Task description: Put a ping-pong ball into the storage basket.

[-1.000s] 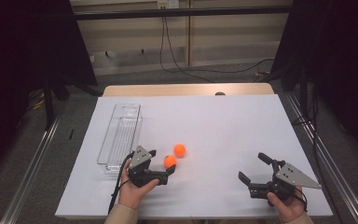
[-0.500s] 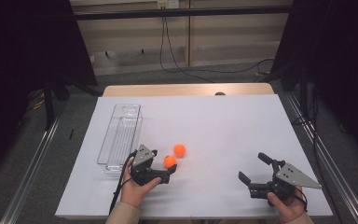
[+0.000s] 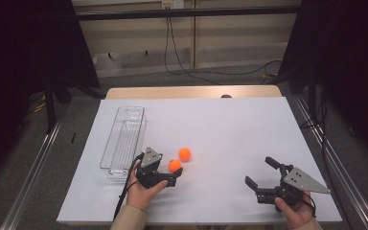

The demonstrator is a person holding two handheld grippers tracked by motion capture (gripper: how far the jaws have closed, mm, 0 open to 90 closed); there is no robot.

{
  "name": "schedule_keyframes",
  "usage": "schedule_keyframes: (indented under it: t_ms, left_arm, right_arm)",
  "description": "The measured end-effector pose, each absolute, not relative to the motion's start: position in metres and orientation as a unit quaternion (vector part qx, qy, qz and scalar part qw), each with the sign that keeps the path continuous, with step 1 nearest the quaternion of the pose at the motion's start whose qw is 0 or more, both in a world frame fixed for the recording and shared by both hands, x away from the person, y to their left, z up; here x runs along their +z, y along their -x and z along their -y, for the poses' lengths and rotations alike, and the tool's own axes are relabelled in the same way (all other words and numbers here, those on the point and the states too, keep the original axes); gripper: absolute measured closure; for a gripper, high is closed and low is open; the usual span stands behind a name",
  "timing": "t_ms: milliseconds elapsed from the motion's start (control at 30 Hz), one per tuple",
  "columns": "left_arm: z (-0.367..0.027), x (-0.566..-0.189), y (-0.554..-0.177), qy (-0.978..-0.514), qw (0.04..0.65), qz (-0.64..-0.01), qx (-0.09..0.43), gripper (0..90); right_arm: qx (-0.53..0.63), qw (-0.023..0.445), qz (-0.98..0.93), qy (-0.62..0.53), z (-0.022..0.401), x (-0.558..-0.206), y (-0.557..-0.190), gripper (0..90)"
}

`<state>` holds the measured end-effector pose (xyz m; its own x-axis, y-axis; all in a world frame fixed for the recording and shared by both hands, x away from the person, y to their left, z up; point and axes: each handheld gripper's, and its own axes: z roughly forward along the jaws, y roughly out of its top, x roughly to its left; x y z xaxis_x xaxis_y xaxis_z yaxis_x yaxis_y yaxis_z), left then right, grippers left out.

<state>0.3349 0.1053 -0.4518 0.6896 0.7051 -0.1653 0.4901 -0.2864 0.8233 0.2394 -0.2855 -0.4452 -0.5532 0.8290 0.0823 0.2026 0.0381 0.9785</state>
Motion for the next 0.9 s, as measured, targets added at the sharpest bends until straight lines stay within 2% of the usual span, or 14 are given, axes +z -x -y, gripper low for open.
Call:
schedule_keyframes:
  t_ms: [900]
  left_arm:
    - [-0.0961, -0.4532, -0.3443, -0.805, 0.444, -0.379, 0.105, 11.8]
  right_arm:
    - [0.577, 0.272, -0.666, -0.387, 0.2860, -0.4452, -0.2396, 1.5]
